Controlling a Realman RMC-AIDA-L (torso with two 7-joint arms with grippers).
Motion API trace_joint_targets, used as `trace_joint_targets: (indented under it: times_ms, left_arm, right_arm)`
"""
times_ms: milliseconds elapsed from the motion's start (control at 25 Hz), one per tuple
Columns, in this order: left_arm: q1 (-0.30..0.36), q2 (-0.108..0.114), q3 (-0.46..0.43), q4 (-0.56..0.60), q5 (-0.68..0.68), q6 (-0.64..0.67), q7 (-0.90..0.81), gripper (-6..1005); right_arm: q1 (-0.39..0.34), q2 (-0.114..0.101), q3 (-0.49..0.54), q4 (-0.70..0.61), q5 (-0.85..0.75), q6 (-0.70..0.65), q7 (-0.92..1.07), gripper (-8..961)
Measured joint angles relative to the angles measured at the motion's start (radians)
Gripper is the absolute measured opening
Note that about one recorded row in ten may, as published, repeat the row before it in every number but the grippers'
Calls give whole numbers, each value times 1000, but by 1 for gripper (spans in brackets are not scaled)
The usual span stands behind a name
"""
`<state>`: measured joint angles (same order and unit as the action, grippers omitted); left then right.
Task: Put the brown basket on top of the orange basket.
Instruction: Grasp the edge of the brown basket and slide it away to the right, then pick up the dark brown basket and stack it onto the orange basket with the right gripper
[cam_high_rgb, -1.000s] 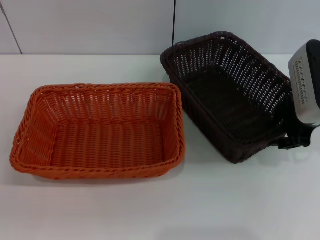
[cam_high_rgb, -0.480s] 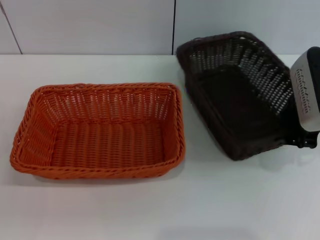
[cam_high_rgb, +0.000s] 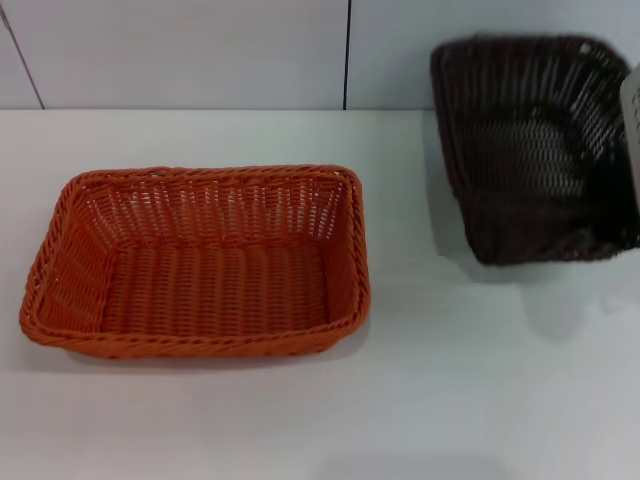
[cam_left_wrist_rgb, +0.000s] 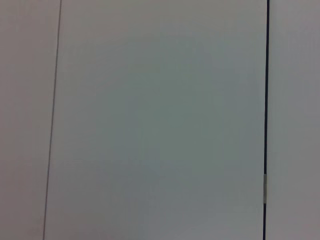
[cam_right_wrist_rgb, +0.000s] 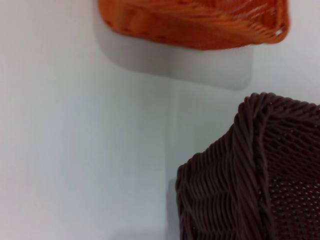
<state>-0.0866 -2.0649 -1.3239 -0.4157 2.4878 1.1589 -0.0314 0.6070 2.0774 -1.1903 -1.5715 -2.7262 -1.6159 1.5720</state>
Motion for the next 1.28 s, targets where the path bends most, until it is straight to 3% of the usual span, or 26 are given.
trace_joint_targets:
  times_ms: [400, 600, 840, 1080, 1280]
  left_arm:
    - [7, 0, 1, 3, -1, 0, -3, 772]
    - [9, 0, 2, 2, -2, 0, -7, 772]
    - [20, -6, 9, -11, -5, 12, -8, 772]
    - [45, -6, 5, -12, -6, 76, -28, 772]
    - [65, -2, 0, -12, -17, 155, -65, 772]
  right_arm:
    - [17, 2, -30, -214, 20, -16, -6, 183]
    - [19, 1, -81, -289, 127, 8, -159, 184]
    - [54, -7, -79, -228, 378, 30, -484, 185]
    - [55, -4, -89, -167, 432, 59, -601, 186]
    - [35, -5, -47, -120, 573, 74, -756, 186]
